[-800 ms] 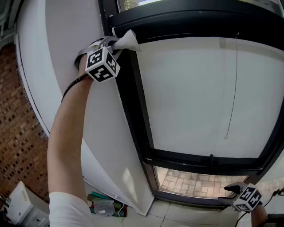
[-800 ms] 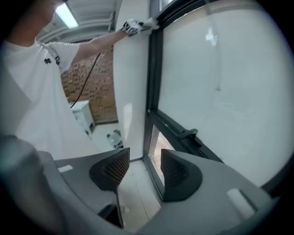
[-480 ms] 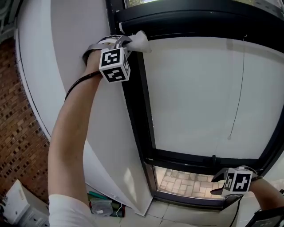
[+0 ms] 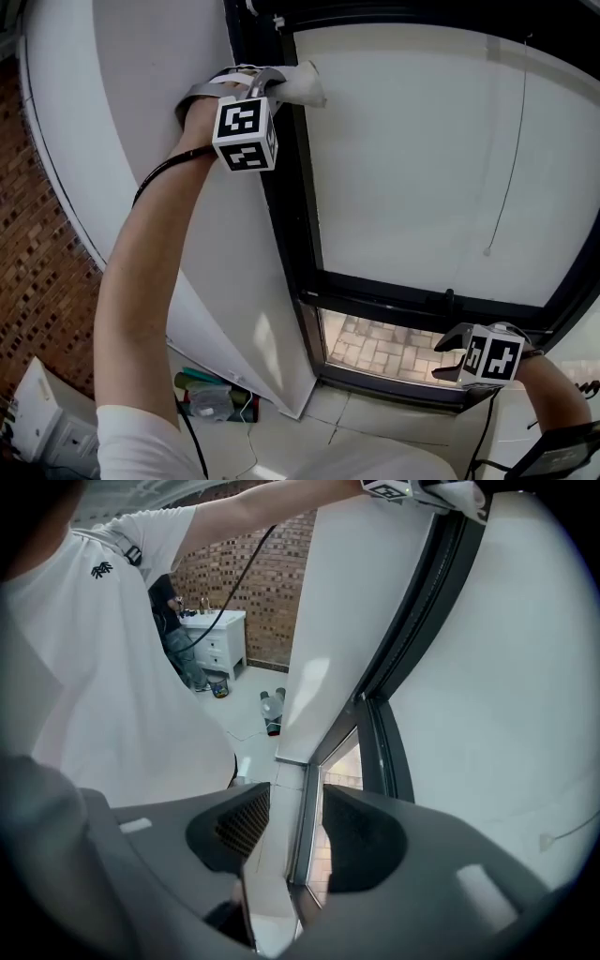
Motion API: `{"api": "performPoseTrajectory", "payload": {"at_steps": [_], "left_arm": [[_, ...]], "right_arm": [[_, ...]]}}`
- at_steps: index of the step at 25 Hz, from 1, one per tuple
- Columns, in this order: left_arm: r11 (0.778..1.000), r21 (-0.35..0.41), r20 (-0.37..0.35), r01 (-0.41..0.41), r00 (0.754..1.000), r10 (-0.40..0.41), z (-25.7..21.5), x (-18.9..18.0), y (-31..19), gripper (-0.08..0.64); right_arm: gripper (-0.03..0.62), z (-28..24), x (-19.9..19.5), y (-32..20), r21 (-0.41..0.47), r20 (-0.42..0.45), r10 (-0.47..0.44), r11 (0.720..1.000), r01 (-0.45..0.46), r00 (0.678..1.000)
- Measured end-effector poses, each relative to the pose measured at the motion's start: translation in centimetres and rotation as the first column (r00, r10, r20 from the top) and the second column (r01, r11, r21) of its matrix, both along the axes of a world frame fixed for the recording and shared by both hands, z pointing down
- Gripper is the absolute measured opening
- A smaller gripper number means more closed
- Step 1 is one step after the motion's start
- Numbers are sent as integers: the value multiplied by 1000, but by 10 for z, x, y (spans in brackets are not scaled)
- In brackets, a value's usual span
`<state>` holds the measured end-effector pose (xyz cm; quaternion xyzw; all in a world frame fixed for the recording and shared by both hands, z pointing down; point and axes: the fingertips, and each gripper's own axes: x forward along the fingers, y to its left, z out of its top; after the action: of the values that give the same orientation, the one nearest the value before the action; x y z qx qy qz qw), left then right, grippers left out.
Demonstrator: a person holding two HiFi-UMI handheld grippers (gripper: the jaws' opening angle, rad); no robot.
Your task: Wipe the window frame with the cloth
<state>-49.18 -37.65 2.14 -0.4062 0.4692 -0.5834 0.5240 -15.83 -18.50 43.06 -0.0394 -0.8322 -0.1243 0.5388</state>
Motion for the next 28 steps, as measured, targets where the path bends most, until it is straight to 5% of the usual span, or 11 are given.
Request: {"api": "performPoseTrajectory", "payload": {"at_steps": [21, 28], "left_arm": [[974, -223, -134, -29, 991, -1, 292, 13, 14, 89], [958, -285, -87, -7, 996, -18, 398, 10, 21, 89]], "right_arm": [[178, 22, 10, 39, -72, -35, -30, 997, 27, 999], [178, 32, 15, 44, -96, -43, 7, 995, -11, 999]]}}
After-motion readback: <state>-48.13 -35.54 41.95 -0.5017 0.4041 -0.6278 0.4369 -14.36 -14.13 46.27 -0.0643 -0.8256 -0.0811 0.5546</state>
